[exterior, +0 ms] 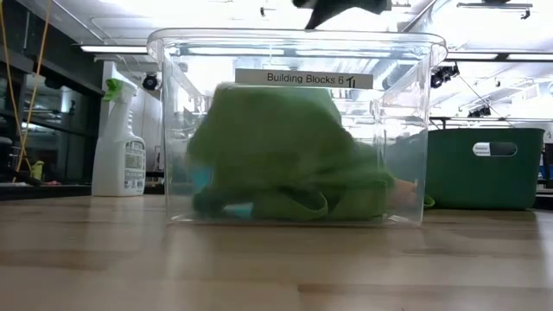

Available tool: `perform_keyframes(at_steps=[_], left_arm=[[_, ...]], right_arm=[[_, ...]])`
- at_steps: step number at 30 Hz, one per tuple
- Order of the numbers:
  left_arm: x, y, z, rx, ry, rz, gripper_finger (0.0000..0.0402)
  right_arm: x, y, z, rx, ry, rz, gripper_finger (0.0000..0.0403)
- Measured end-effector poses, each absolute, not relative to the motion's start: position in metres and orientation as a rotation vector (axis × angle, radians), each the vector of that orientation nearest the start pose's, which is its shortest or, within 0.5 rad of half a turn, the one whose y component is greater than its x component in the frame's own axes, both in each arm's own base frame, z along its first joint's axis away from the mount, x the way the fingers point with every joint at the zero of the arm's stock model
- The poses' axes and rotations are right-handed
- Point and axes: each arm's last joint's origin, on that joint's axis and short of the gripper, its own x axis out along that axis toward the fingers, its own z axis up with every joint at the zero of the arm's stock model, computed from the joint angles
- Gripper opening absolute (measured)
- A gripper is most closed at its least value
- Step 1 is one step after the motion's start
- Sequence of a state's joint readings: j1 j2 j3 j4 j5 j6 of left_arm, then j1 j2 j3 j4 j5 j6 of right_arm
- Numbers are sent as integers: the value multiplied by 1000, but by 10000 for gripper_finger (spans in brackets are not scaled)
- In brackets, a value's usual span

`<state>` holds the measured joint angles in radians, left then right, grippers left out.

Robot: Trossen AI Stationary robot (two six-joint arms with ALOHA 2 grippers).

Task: Sort microfiber towel by color & place in baskets
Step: Put the bottom green towel into the transparent bin, then put the bottom yellow towel into the blue bin

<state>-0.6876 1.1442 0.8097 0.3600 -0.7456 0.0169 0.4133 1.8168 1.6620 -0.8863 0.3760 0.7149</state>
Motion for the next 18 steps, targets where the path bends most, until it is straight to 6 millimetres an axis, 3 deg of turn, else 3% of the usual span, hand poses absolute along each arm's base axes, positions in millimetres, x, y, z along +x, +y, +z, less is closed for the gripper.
perform_keyframes(at_steps=[7, 18], left_arm=[[206, -144, 319, 18, 8, 59, 209], [206, -142, 313, -13, 51, 134, 209]], right_arm=[[347, 136, 305, 208, 918, -460, 228], [328, 127, 327, 69, 959, -623, 232]])
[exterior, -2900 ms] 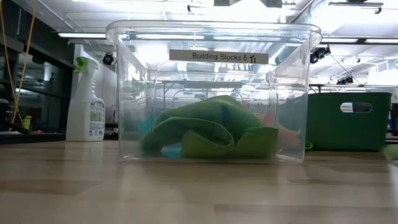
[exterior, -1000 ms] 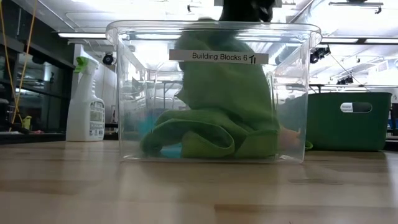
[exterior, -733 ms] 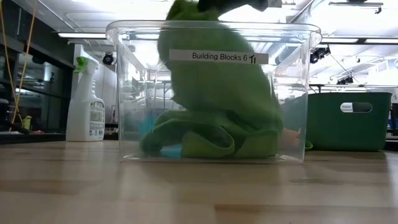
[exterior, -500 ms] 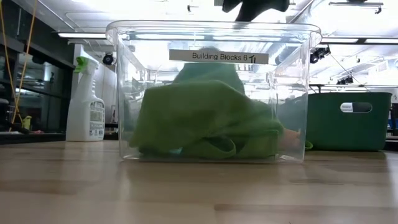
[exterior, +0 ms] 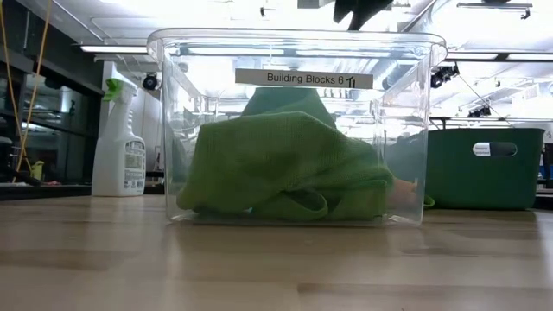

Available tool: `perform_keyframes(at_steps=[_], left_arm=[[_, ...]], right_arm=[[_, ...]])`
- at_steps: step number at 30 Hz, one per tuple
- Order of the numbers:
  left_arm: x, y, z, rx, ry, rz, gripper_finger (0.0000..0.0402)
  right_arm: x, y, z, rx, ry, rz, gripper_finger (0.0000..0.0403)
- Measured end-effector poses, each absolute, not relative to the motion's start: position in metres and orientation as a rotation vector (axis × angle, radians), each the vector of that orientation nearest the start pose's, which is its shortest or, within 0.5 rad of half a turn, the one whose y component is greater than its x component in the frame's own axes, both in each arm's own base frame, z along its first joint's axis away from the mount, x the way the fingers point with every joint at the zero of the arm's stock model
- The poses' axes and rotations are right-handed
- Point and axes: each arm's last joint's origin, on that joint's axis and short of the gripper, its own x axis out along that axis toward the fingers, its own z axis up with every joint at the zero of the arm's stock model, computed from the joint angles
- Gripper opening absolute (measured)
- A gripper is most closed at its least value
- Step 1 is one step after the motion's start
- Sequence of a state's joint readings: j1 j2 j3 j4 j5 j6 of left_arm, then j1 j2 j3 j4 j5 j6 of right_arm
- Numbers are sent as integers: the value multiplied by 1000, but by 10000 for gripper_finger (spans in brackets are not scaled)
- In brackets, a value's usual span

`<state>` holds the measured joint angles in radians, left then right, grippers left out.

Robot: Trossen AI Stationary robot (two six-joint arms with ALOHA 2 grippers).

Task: Sort microfiber towel by color & place in baskets
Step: Put the bottom yellow towel into the blue bin

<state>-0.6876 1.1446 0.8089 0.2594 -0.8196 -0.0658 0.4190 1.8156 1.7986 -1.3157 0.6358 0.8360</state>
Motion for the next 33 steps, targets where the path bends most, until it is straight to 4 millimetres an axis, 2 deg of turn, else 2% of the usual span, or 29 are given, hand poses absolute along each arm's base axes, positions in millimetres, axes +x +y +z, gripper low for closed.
perform_keyframes(at_steps=[2, 4, 7, 9, 12, 18, 22, 26, 29, 33], left_arm=[[206, -142, 307, -32, 101, 117, 209], [205, -144, 299, -89, 182, 20, 209], [204, -151, 283, -251, 348, -130, 209], [204, -157, 270, -335, 463, -167, 209], [205, -173, 249, -411, 617, -216, 209], [195, -220, 203, -496, 971, -331, 209], [182, -243, 195, -452, 1202, -254, 209], [163, -246, 198, -259, 1407, -12, 209], [155, -247, 200, -107, 1431, 101, 209], [151, -249, 187, 15, 1473, 139, 209]], right_arm=[[325, 126, 328, 66, 975, -640, 232], [322, 126, 328, 57, 997, -653, 232], [317, 127, 327, 39, 1028, -669, 232], [314, 129, 327, 31, 1037, -672, 232], [312, 134, 327, 33, 1037, -668, 232], [307, 141, 327, 30, 1037, -658, 232], [304, 142, 326, 33, 1044, -671, 232], [304, 142, 326, 38, 1042, -674, 232], [304, 142, 326, 38, 1042, -675, 232], [304, 142, 326, 33, 1046, -676, 232]])
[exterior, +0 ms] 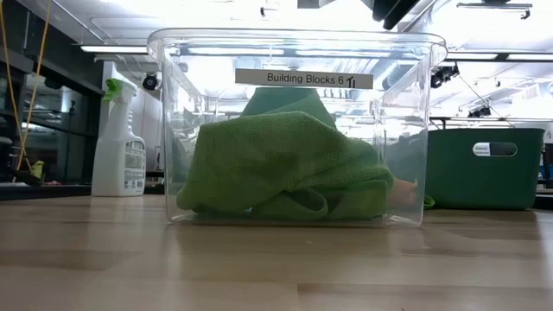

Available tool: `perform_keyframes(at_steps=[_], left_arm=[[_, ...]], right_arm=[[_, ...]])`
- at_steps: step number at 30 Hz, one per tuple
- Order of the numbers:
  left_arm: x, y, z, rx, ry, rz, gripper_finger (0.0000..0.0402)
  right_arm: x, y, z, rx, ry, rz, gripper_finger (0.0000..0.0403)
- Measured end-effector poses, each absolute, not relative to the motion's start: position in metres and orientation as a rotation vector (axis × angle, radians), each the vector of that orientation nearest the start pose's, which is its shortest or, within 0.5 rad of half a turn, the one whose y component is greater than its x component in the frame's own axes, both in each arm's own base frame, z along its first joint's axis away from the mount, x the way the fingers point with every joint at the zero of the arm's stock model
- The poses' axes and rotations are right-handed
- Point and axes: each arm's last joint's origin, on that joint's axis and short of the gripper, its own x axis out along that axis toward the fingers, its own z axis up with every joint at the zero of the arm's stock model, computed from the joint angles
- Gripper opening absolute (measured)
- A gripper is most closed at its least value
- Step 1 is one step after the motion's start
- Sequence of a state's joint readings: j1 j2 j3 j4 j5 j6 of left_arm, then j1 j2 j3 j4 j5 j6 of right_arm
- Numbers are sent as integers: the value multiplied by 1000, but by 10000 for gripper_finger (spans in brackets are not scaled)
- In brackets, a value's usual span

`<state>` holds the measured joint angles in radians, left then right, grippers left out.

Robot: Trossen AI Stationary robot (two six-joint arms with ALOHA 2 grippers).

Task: Sort microfiber towel by color & place in baskets
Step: Put the bottom yellow towel into the blue bin

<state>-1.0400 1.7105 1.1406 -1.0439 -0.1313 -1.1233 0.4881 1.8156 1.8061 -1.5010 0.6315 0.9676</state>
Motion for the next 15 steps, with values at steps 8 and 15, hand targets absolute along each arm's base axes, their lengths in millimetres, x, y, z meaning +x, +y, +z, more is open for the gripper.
perform_keyframes(at_steps=[8, 15], left_arm=[[150, -249, 154, 218, 1585, 228, 209], [152, -252, 141, 236, 1605, 265, 209]], right_arm=[[303, 142, 326, 30, 1053, -676, 232], [303, 143, 326, 44, 1075, -662, 232]])
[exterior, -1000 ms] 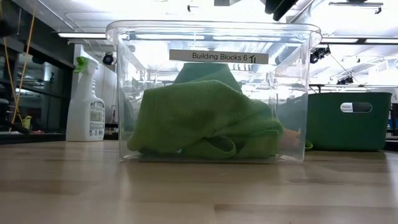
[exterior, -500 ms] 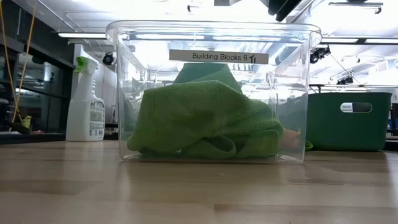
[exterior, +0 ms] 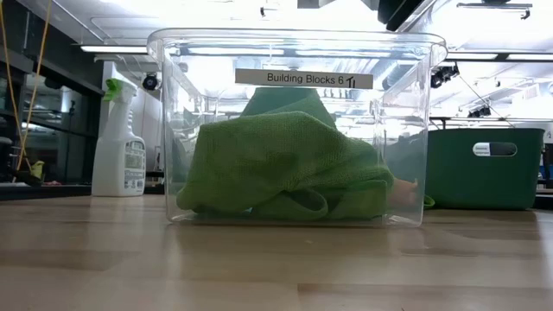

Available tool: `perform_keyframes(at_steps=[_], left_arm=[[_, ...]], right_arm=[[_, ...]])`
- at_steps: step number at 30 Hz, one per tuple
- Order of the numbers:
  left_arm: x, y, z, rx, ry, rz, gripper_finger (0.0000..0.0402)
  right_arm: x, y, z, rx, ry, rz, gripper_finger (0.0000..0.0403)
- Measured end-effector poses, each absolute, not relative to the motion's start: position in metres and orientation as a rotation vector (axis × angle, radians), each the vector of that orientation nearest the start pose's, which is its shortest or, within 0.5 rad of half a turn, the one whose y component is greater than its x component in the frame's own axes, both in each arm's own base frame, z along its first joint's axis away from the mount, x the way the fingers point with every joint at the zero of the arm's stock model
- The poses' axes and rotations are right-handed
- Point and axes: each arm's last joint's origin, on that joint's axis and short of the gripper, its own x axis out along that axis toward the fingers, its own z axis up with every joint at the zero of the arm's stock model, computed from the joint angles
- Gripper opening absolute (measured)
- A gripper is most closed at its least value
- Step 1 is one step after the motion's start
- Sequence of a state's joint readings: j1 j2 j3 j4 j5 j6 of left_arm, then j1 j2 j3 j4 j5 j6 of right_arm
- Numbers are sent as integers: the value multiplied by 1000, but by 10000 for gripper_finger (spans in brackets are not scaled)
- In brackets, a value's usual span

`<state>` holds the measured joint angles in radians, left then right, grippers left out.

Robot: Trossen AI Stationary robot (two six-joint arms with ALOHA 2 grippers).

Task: Sort microfiber towel by color & place in baskets
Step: Put the bottom yellow towel into the blue bin

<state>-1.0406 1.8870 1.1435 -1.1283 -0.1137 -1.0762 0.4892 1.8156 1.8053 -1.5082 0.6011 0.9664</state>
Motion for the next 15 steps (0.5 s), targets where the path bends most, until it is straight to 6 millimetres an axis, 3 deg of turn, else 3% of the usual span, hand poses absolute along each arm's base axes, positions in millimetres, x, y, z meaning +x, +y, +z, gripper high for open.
perform_keyframes(at_steps=[11, 15], left_arm=[[165, -243, 143, 151, 1515, 393, 205], [178, -235, 142, 105, 1504, 437, 145]], right_arm=[[297, 145, 330, 33, 1052, -669, 232], [290, 150, 333, 20, 1040, -662, 232]])
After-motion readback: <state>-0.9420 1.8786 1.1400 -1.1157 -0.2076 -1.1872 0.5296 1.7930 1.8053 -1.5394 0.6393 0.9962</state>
